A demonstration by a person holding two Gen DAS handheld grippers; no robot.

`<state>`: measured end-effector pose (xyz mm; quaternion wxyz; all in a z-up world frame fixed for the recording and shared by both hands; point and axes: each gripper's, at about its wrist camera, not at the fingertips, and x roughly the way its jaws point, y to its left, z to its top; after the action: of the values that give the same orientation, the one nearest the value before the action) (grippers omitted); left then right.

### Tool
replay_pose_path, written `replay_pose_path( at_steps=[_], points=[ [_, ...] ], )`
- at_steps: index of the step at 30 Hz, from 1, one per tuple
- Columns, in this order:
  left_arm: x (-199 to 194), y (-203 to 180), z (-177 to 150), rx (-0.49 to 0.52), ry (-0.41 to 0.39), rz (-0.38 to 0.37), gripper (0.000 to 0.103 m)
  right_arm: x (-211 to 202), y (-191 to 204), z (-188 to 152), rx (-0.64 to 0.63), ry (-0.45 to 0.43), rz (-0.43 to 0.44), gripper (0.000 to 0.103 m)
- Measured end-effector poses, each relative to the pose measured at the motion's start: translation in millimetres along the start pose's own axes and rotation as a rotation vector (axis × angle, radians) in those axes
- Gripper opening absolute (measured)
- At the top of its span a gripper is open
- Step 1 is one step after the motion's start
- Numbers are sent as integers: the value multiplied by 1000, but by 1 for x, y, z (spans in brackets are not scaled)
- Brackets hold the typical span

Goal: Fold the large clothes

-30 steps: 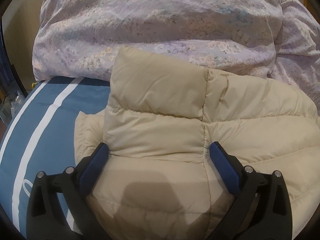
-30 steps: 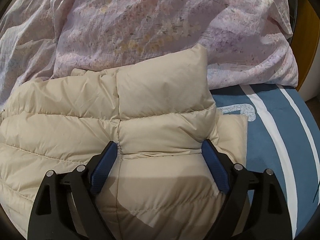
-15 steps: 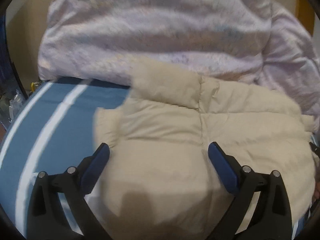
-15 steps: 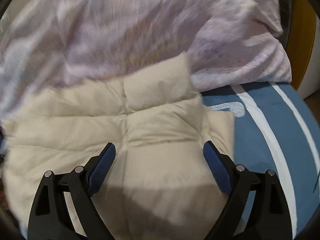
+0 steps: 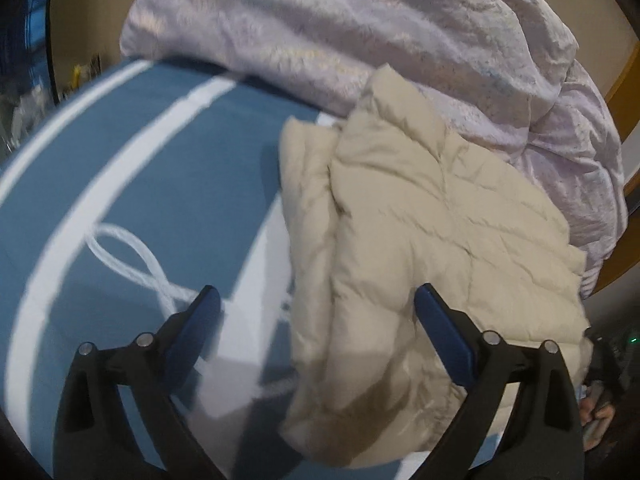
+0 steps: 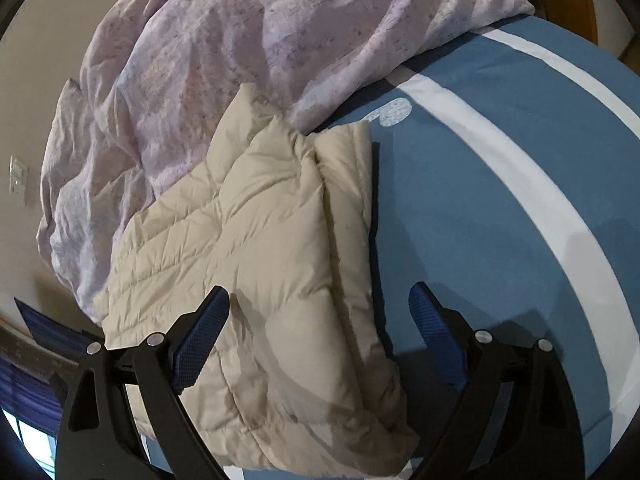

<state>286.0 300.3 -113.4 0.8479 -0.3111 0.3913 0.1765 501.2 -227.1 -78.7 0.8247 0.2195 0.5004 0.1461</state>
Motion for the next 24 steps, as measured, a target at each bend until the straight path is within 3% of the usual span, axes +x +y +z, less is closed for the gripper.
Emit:
replay_pose_path(
  at_steps=[5,11,13,14,18,19,21,24],
  points=[
    [6,-5,-3,-37,-2,-25,93,-3,3,-7,-22,15,43,92],
    [8,-9,-9,-103,-9,-98,80,2,15,-16,-66,26,68,84],
    [10,-11,-10,-118,-8,-114,71,3,15,-18,-61,27,73,78],
    [11,-11,-11,-127,-8,-121,68,3,14,-19,-48,30,80,70],
    [10,-8,-14,-162,-5,-169,36,0,1,-21,30,45,153,31],
    [8,-9,-13,-157,-10,-169,28,-3,1,-22,41,45,173,29],
    [-2,-13,-13,-117,-31,-157,22,-11,5,-24,33,34,192,22],
    [-18,-11,-13,-91,-56,-151,19,-24,18,-31,0,22,222,20]
  ],
)
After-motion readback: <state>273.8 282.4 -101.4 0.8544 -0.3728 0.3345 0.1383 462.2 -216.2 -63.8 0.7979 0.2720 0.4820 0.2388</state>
